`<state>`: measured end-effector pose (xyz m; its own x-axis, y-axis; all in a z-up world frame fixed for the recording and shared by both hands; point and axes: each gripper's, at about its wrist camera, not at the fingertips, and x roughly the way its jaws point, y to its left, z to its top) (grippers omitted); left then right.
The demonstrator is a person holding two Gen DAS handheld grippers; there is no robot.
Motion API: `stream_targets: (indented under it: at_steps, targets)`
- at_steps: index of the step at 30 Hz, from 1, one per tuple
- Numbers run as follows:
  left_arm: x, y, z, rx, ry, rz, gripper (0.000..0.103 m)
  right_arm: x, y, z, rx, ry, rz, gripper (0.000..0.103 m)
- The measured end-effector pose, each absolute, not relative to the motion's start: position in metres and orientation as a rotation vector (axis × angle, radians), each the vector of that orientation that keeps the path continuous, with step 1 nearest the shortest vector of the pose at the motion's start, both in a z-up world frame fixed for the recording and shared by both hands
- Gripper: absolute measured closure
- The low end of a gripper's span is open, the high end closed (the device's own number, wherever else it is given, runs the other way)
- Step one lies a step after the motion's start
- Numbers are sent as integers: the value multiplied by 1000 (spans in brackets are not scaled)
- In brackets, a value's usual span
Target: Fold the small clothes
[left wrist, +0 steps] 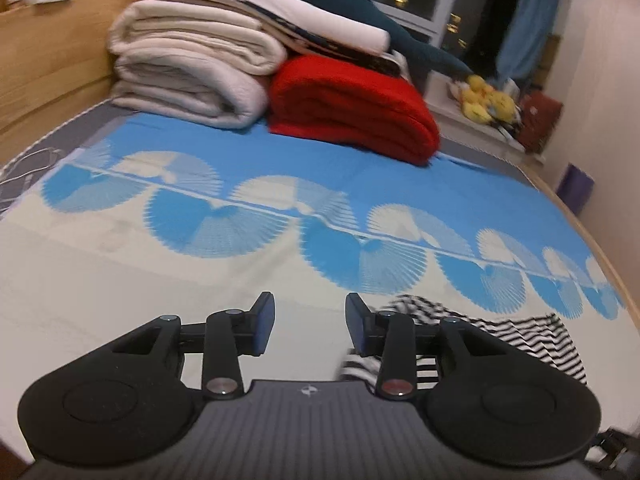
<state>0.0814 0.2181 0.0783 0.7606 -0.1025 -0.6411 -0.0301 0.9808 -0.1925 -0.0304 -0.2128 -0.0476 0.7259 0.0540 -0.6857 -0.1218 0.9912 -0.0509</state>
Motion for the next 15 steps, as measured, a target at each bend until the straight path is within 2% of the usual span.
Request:
stream_targets:
  at_steps: [2, 3, 4, 5, 12, 14, 15]
  targets:
    - [73, 243, 80, -211, 706, -4, 60, -30, -188, -52, -85, 770, 141, 62]
    - [69, 255, 81, -217, 703, 14, 60, -25, -178, -55, -80, 779, 167, 67]
    - [66, 267, 81, -223, 701, 33, 60, -24, -163, -57, -78, 789, 209, 81]
    - [63, 277, 81, -229, 704, 51, 60, -23, -147, -59, -83, 797, 252, 87]
    - [42, 326, 79, -269, 727, 117, 60, -9, -38, -57, -173, 769, 455, 86]
    - [38, 334, 78, -276, 728, 124, 60, -2, -8, -57, -217, 756, 515, 82]
    - [38, 337, 76, -279, 732, 128, 60, 1, 4, -58, -237, 765, 542, 75]
